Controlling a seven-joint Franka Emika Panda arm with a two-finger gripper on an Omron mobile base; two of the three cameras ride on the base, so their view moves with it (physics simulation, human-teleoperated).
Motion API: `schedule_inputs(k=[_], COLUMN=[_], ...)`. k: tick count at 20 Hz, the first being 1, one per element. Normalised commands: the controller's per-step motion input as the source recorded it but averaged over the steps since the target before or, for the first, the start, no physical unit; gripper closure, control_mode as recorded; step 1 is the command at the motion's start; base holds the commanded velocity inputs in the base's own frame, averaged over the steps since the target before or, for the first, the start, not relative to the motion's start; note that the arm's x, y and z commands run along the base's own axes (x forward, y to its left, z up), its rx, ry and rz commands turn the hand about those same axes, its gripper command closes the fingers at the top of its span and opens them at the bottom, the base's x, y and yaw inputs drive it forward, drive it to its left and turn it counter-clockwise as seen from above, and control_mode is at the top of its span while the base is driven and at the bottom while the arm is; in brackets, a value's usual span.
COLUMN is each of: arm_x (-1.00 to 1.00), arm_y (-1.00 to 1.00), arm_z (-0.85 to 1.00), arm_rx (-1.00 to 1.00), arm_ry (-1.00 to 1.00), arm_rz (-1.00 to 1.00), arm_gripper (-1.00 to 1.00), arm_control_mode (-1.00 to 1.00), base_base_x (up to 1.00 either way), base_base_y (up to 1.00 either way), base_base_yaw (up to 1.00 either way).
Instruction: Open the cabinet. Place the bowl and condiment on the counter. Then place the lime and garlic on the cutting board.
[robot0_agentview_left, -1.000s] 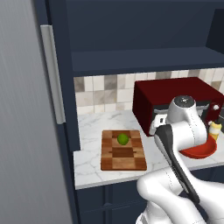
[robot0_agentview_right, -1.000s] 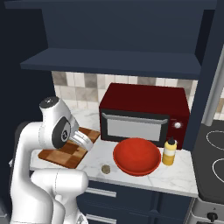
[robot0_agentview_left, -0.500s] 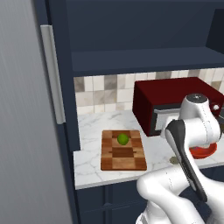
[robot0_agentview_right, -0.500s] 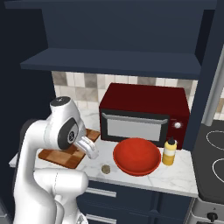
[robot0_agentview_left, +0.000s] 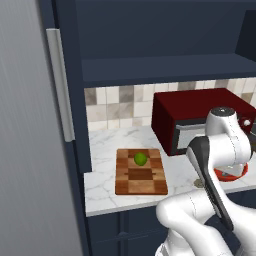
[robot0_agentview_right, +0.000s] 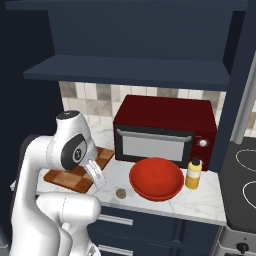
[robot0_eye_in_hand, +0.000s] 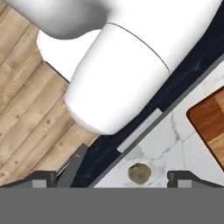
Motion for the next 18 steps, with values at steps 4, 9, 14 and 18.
schedule_inputs(k=[4,9,14,18], arm_x=[-0.03,-0.08,-0.13,-0.01], arm_y=[-0.29,-0.47,-0.24,0.0], arm_z=[-0.05,-0.09,-0.13,-0.16], arm_rx=[0.0,0.0,0.0,0.0], arm_ry=[0.0,0.0,0.0,0.0], arm_rz=[-0.08,0.0,0.0,0.0], arm_gripper=[-1.0,-1.0,-1.0,-1.0], arm_control_mode=[-1.0,-1.0,-1.0,-1.0], base_base_x=[0.0,0.0,0.0,0.0], base_base_y=[0.0,0.0,0.0,0.0], base_base_yaw=[0.0,0.0,0.0,0.0])
